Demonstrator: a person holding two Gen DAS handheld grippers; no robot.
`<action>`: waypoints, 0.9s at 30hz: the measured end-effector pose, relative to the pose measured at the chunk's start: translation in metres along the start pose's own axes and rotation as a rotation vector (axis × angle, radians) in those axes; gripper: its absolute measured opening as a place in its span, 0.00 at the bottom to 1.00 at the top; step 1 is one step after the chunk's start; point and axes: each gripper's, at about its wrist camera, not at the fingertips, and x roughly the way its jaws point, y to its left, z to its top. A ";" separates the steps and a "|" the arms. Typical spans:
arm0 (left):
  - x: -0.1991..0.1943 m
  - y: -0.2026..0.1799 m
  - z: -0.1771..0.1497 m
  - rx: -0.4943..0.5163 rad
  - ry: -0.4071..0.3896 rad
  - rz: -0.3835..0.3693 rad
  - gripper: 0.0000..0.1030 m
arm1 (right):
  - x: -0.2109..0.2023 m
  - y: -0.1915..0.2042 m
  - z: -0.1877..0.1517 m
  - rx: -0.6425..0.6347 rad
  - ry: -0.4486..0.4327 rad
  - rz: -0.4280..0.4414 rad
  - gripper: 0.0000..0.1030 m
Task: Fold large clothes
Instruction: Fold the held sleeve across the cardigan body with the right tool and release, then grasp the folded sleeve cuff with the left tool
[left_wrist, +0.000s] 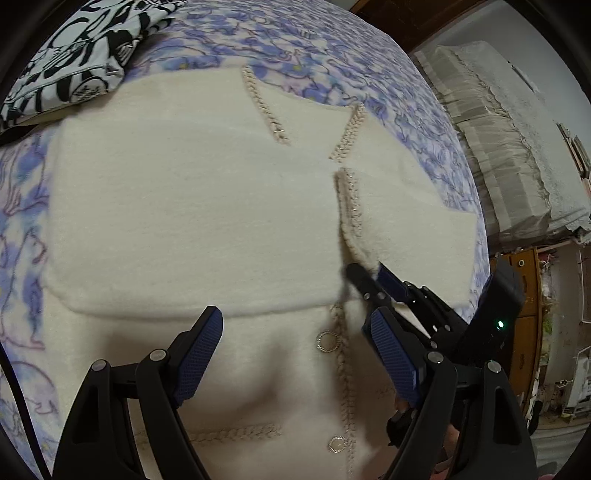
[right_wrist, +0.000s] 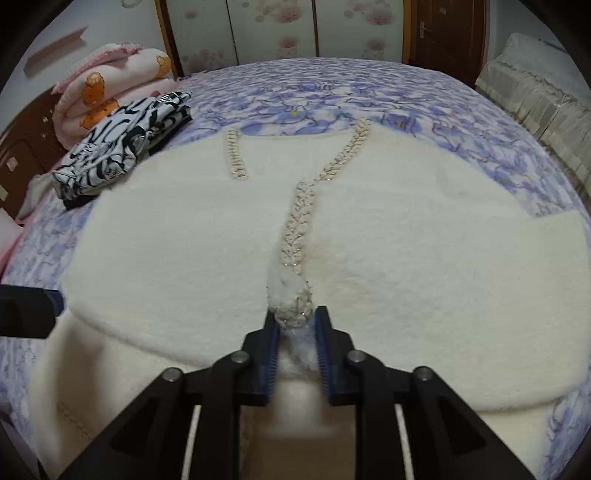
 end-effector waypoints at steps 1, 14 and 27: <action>0.003 -0.004 0.001 0.002 0.001 -0.002 0.79 | -0.002 -0.002 0.000 0.002 0.000 0.030 0.32; 0.048 -0.054 -0.001 -0.111 -0.028 -0.023 0.74 | -0.063 -0.077 -0.028 0.092 0.005 0.083 0.44; 0.114 -0.092 0.003 -0.275 -0.106 0.136 0.46 | -0.085 -0.182 -0.072 0.260 0.143 0.164 0.44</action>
